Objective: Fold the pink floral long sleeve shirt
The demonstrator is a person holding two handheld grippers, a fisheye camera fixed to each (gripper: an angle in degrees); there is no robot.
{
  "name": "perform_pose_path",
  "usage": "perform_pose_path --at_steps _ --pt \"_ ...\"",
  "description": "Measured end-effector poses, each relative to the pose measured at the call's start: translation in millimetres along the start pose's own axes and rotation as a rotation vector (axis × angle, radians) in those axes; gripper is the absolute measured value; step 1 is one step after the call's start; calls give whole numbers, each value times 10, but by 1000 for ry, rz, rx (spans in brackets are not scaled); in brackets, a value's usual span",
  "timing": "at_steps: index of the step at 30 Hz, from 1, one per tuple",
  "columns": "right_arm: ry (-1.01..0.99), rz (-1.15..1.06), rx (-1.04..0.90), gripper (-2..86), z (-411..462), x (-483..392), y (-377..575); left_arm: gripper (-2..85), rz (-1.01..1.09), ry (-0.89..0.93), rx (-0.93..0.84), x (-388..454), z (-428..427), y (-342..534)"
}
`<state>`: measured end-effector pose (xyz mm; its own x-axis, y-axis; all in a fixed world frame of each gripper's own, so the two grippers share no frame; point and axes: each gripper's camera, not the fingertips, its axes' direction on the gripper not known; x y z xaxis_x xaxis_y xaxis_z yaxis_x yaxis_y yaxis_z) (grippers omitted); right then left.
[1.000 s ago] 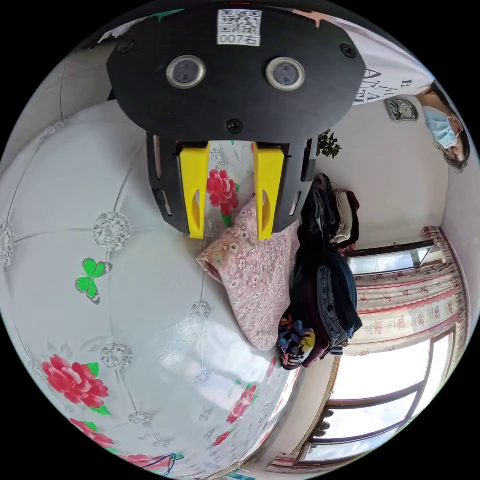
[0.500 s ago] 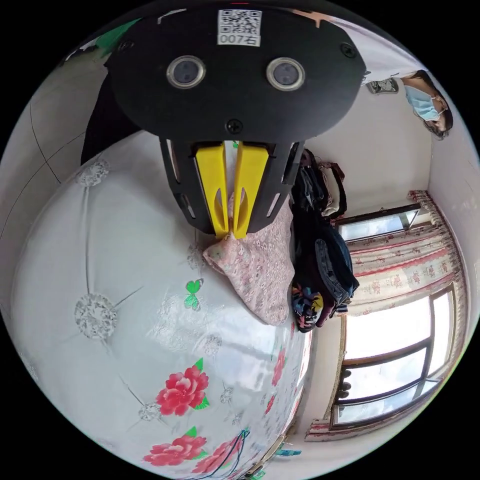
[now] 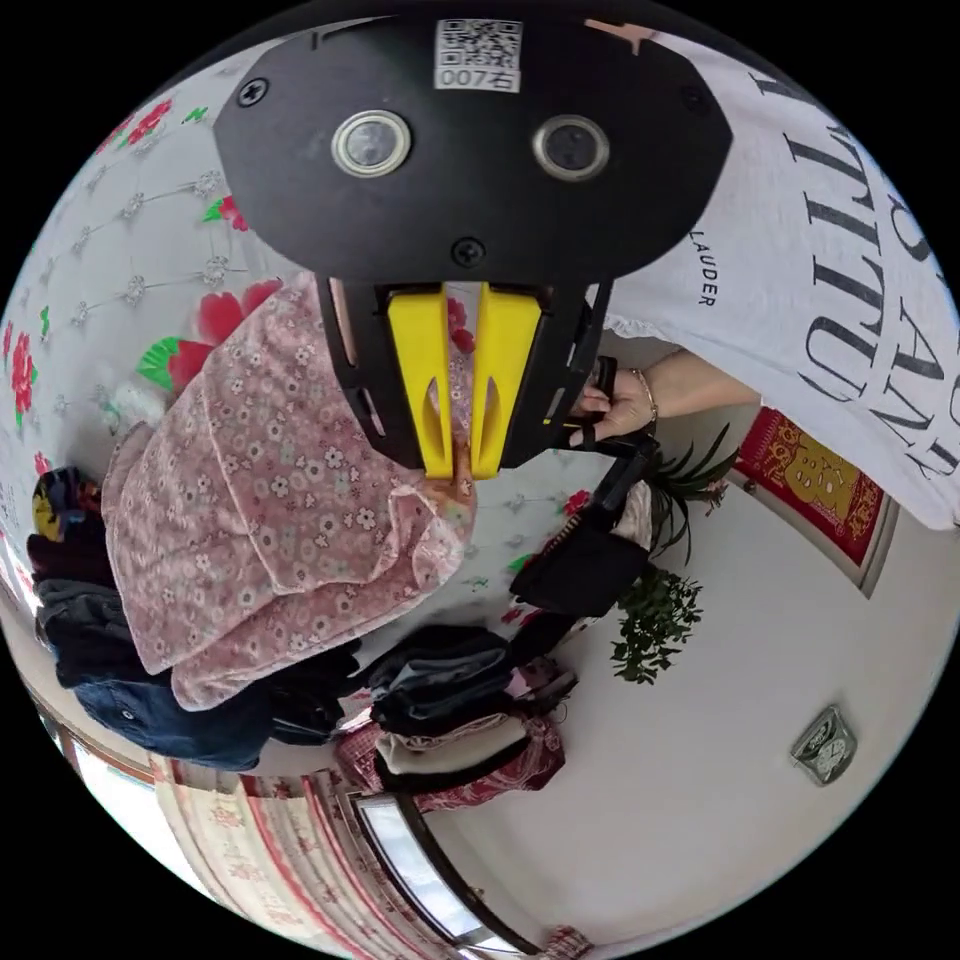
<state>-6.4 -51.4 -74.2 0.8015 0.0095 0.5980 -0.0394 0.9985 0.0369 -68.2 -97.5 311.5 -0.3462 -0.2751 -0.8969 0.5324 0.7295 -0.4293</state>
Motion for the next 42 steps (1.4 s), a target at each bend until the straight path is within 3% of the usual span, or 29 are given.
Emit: perform_pose_path --at_steps 5,13,15,20,26,32,35,37,42 --pt "-52 76 -141 44 542 105 79 116 5 20 -4 -265 -30 80" --pt "-87 757 73 88 153 1353 1042 154 61 168 -75 -546 297 76" --pt "-120 815 123 92 168 1422 1136 158 100 166 -123 -508 438 36" --pt "-78 675 33 92 372 1102 977 143 233 1 -122 -232 461 12" --pt "199 209 -109 76 628 171 938 139 583 -185 -139 622 626 -467" --pt "408 46 -230 26 1157 -217 907 136 822 -107 -323 1620 2171 -1030" --pt "455 18 -237 8 1214 -340 996 126 852 -200 -439 1754 3178 -983" --pt "460 3 -269 2 1228 -425 1120 91 817 -430 -532 1497 3880 -872" --pt "501 31 -265 0 1225 -546 1397 64 880 -473 -393 1393 3963 -582"
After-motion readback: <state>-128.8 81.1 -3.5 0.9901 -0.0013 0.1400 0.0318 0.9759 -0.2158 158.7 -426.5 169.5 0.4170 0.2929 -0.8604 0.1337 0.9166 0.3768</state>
